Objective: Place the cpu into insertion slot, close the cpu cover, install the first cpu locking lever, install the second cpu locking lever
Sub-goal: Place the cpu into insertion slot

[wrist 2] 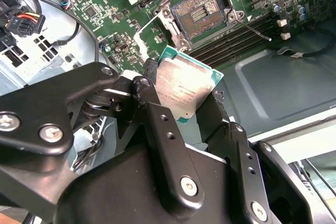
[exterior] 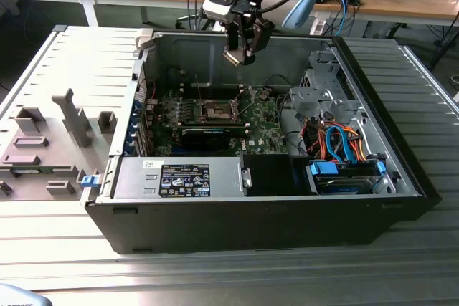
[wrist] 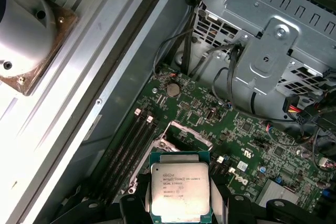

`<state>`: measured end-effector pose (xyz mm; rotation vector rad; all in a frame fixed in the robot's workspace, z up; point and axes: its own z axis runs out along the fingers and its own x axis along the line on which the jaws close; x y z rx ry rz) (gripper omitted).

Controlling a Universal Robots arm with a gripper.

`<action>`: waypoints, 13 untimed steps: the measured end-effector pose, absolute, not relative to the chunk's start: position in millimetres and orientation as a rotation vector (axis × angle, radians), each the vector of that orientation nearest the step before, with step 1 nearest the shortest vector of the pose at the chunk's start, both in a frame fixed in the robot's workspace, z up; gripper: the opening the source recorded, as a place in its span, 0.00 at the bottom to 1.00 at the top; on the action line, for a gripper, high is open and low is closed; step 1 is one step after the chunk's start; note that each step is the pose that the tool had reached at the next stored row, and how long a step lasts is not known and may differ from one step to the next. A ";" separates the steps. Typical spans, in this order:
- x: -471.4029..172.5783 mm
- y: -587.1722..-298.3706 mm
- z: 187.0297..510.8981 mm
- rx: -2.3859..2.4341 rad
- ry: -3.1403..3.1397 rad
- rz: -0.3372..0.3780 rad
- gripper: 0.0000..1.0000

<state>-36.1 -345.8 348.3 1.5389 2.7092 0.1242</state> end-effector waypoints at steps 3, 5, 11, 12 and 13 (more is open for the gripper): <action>-36.1 -345.8 348.3 1.541 2.708 0.124 0.54; -36.1 -345.8 348.3 1.542 2.707 0.124 0.54; -36.1 -345.8 348.2 1.547 2.705 0.124 0.54; -36.1 -345.8 348.2 1.547 2.704 0.124 0.54; -36.1 -345.8 348.2 1.548 2.704 0.124 0.54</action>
